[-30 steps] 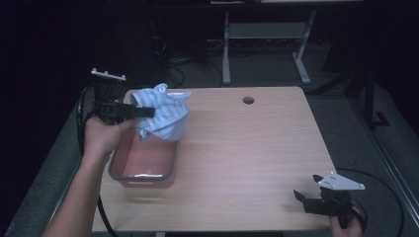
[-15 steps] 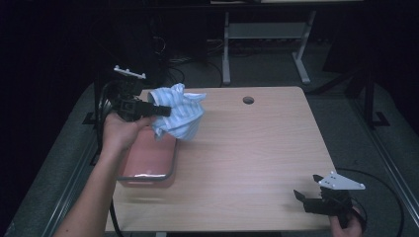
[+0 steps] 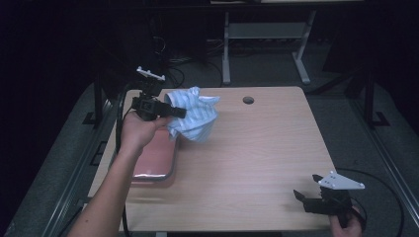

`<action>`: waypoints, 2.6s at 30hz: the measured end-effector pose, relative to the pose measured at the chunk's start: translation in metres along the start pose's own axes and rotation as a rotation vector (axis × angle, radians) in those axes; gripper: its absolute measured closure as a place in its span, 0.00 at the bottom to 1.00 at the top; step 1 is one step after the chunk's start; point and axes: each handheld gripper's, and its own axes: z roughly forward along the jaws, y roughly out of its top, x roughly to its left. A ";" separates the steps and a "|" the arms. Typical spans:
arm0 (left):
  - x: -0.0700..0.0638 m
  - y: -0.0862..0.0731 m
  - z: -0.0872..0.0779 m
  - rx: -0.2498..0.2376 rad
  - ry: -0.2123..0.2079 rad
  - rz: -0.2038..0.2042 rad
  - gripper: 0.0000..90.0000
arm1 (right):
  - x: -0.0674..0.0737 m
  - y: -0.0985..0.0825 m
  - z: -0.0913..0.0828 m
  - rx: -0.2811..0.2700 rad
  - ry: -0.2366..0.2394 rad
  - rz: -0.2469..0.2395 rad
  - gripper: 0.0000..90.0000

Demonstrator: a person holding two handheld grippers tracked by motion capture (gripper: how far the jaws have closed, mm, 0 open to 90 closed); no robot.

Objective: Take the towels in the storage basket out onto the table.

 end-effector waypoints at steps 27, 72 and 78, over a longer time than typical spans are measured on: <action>-0.018 0.001 0.062 0.075 -0.043 0.034 0.74 | 0.000 0.000 0.000 -0.002 0.007 0.016 0.15; -0.050 -0.017 0.180 0.234 -0.048 0.068 0.72 | -0.005 -0.002 -0.010 -0.036 -0.015 0.041 0.15; -0.051 -0.024 0.190 0.251 -0.045 0.068 0.72 | -0.004 -0.002 -0.009 -0.034 -0.017 0.039 0.15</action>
